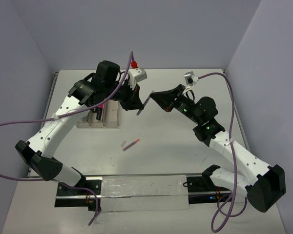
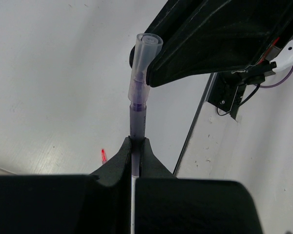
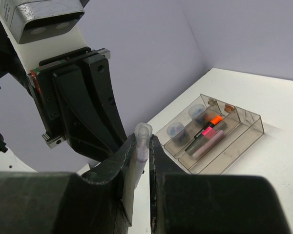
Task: Sort the stationery into containers
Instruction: Close the pen cap on the pen.
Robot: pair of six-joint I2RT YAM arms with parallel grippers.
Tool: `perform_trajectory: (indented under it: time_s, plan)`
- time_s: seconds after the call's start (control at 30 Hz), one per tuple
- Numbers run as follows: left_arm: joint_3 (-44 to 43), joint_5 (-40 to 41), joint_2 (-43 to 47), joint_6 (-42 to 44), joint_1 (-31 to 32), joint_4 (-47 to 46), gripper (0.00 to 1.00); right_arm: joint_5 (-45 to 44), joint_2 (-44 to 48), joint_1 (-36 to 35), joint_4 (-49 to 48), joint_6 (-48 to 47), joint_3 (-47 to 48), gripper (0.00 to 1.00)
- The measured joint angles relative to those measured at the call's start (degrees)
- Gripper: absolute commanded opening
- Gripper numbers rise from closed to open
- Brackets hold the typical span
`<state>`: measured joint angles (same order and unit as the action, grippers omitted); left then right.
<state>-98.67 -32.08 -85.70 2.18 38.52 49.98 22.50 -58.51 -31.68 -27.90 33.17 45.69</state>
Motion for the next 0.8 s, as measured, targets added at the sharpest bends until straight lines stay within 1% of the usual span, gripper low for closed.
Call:
perform_trajectory:
  time_s: [0.37, 0.6, 0.8]
  plan:
    - [-0.48, 0.90, -0.71, 0.57, -0.31, 0.44, 0.00, -1.14, -0.48, -0.07, 0.77, -0.52, 0.13, 0.00]
    - [-0.46, 0.87, -0.81, 0.59, -0.76, 0.43, 0.00, -1.71, -0.98, -0.07, 0.61, 0.38, 0.06, 0.00]
    - [0.68, 0.93, -1.31, 0.60, -0.81, 0.37, 0.00, -3.26, -1.04, -0.26, -0.39, 2.67, -1.97, 0.00]
